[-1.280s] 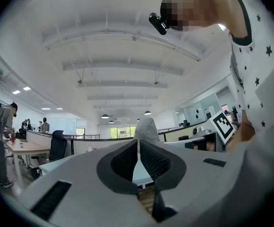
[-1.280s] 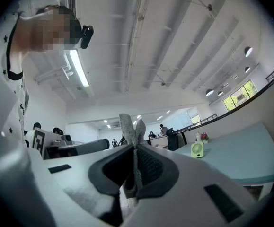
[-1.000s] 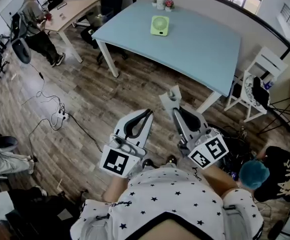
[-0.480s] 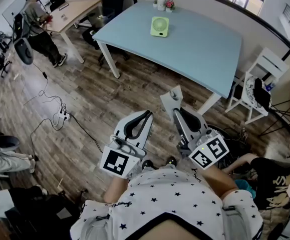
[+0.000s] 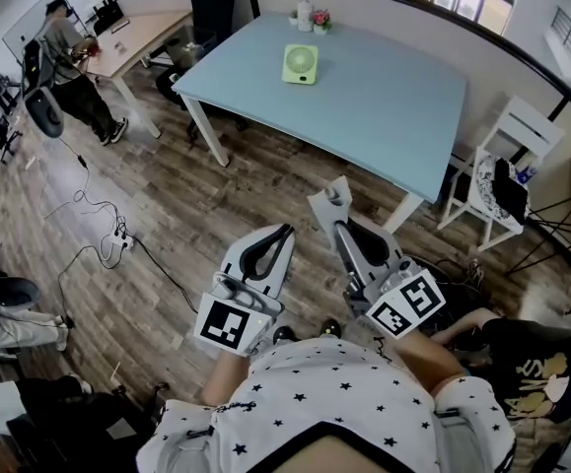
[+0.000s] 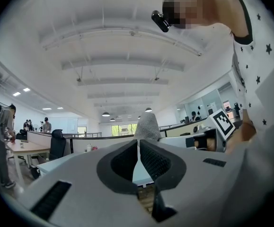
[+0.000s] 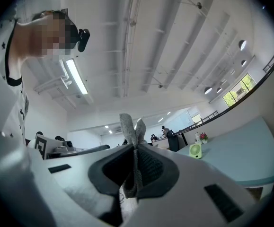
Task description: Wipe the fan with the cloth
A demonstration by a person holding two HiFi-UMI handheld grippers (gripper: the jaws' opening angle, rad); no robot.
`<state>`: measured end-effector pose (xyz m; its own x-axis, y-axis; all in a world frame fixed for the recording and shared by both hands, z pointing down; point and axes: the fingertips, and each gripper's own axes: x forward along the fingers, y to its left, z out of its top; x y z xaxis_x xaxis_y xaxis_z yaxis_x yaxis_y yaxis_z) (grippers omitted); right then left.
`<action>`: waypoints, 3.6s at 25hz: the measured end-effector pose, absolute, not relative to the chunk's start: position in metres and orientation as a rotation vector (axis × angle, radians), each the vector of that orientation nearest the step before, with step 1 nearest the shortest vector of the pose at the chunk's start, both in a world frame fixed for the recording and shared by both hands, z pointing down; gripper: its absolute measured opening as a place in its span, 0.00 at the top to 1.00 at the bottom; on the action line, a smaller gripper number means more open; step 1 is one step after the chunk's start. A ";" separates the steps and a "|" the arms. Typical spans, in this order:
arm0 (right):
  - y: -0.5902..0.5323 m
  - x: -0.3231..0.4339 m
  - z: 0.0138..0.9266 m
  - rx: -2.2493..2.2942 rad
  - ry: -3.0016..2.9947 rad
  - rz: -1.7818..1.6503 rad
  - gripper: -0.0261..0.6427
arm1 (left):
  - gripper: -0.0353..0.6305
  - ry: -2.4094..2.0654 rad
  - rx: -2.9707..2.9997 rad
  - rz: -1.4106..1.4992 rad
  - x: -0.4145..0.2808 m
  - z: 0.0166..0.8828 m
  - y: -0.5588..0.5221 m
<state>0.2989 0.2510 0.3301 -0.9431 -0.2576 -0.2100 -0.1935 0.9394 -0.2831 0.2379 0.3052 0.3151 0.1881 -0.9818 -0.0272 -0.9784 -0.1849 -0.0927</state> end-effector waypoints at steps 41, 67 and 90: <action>0.131 0.185 0.354 -0.485 2.881 -0.429 0.93 | 0.89 1.954 -2.403 -0.030 0.102 0.338 0.189; 0.058 0.058 0.364 -0.691 2.889 -0.421 0.93 | 0.89 1.858 -2.530 0.029 -0.039 0.359 0.118; -0.141 0.009 0.380 -0.671 2.854 -0.483 0.93 | 0.89 1.884 -2.515 -0.070 -0.086 0.362 -0.076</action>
